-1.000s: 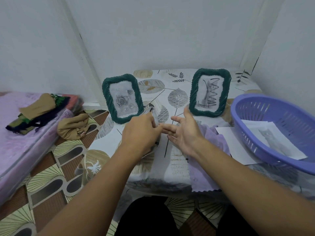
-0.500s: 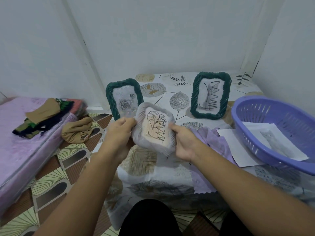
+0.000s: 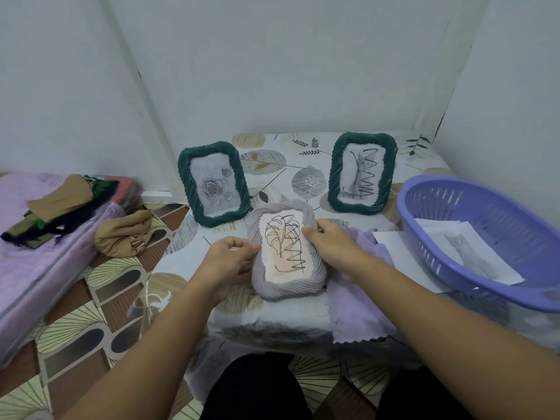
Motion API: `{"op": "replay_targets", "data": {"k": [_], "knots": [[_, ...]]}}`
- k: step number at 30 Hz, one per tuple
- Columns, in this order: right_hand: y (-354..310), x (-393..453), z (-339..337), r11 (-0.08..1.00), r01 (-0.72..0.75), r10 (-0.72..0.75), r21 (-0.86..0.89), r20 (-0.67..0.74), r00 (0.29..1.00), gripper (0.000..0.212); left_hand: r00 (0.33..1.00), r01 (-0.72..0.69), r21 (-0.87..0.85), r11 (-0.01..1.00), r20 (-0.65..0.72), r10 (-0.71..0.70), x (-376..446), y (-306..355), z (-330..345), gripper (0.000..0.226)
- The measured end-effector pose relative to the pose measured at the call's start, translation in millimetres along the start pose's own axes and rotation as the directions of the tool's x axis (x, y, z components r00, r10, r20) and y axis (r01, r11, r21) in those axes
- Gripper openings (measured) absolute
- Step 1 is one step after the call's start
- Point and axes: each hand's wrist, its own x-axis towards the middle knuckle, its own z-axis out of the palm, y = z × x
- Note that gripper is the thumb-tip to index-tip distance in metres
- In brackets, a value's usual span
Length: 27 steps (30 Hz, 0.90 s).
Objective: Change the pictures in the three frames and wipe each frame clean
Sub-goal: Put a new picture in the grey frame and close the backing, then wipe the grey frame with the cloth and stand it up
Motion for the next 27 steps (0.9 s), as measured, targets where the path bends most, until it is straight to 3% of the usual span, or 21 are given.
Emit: {"op": "replay_targets", "data": {"k": [3, 6, 9, 11, 17, 22, 25, 27], "knots": [[-2.6, -4.3, -11.5, 0.970, 0.074, -0.091, -0.233, -0.066, 0.994, 0.038, 0.999, 0.000, 0.061, 0.998, -0.049, 0.003, 4.7, -3.8, -1.2, 0.016], [-1.6, -6.6, -23.1, 0.928, 0.167, -0.230, -0.332, -0.160, 0.960, 0.035, 0.989, -0.031, 0.240, 0.970, -0.132, 0.065, 10.2, -9.7, -4.7, 0.023], [3.9, -5.4, -35.2, 0.874, 0.212, -0.294, -0.437, -0.129, 0.947, 0.011, 0.962, -0.077, 0.629, 0.774, -0.156, 0.223, 11.3, -10.9, -8.5, 0.030], [4.5, -7.4, -44.4, 0.804, 0.219, -0.282, -0.553, -0.030, 0.959, 0.007, 0.950, -0.084, 0.767, 0.636, -0.132, 0.284, 9.6, -10.1, -9.4, 0.030], [7.1, -15.8, -55.7, 0.578, 0.188, 0.006, -0.794, 0.235, 0.972, 0.028, 0.939, -0.115, 0.868, 0.484, -0.063, 0.337, 12.3, -12.4, -13.1, 0.036], [8.7, -17.2, -57.2, 0.530, 0.276, -0.028, -0.802, 0.309, 0.951, 0.017, 0.906, -0.267, 0.843, 0.467, 0.054, 0.421, 22.7, -22.2, -26.2, 0.058], [10.4, -19.1, -61.3, 0.578, 0.292, -0.054, -0.762, 0.321, 0.945, 0.013, 0.867, -0.345, 0.836, 0.426, 0.110, 0.485, 26.9, -32.7, -32.8, 0.057], [7.4, -19.9, -66.4, 0.730, 0.255, -0.102, -0.634, 0.269, 0.958, 0.012, 0.836, -0.376, 0.847, 0.376, 0.135, 0.532, 28.3, -41.2, -34.5, 0.054]]}}
